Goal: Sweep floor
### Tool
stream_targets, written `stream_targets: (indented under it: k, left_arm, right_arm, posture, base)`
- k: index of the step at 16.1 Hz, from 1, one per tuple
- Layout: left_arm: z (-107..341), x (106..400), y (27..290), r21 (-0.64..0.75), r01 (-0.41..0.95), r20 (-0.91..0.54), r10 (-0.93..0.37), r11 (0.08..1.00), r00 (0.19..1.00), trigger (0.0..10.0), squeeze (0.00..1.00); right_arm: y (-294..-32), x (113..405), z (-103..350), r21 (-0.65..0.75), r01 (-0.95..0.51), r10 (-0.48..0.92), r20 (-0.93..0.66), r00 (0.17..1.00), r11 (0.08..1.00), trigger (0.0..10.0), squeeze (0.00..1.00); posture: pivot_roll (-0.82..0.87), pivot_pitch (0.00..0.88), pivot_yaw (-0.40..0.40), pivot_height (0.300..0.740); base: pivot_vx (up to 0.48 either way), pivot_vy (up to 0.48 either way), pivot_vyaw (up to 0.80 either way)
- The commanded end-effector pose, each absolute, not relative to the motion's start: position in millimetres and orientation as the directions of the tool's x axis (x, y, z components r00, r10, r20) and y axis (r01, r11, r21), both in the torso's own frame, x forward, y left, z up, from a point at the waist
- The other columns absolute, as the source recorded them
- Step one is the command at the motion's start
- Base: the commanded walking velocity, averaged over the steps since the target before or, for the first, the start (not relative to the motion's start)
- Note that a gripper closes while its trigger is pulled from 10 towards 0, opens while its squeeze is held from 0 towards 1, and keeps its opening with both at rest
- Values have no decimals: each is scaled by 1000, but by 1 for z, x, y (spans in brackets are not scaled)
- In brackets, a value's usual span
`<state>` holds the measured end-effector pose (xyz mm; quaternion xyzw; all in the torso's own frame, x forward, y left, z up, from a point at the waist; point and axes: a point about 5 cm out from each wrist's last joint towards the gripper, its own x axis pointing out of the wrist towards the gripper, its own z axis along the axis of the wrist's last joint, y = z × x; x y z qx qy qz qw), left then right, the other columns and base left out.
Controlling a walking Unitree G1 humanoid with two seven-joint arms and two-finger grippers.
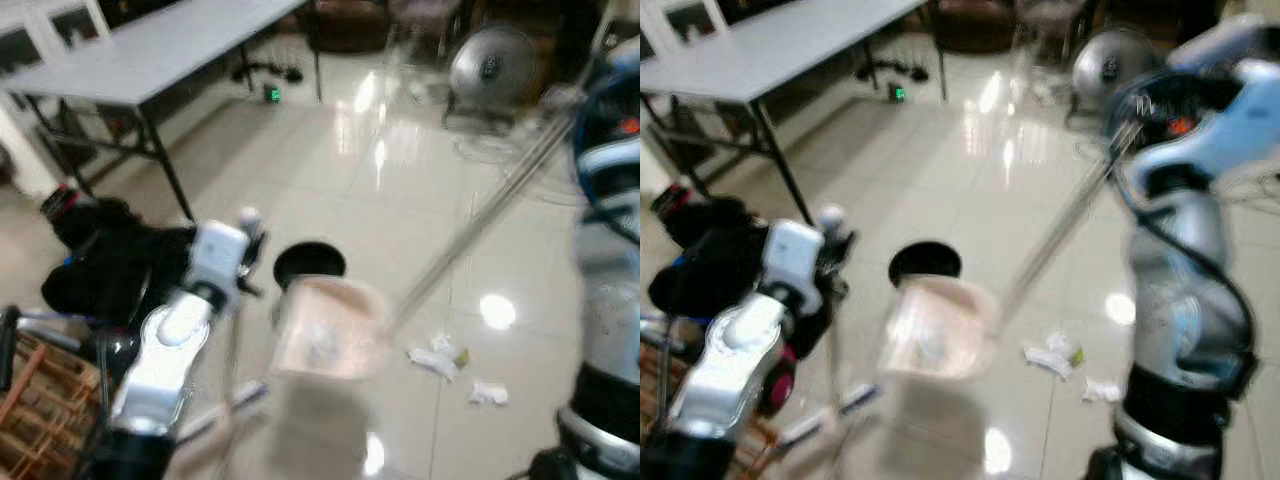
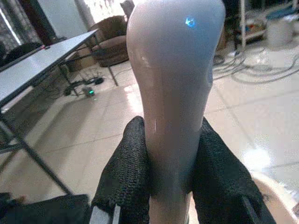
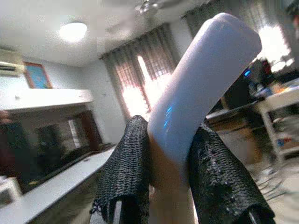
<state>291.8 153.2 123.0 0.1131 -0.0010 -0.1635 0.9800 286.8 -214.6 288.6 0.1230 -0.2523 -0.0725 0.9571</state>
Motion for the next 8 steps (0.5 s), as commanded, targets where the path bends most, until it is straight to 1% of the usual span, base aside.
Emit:
stream_targets:
  k: [1,3,8]
  left_arm:
    - [129,293,163,250,288,-12,-295,924,955,10000,0]
    - [127,291,166,254,282,-18,-287,925,958,10000,0]
    - [124,286,174,259,250,-21,-254,933,967,10000,0]
  right_arm:
    - [-203,286,302,273,7,-154,522,839,962,10000,0]
    - [-200,287,305,262,-5,-139,530,836,965,10000,0]
    - [-201,291,308,268,-18,-135,542,829,963,10000,0]
  posture:
    - [18,0,51,740]
    - [20,0,46,740]
    - [34,0,20,740]
  base:
    - [401,0,-438]
    - [407,0,-522]
    - [402,0,0]
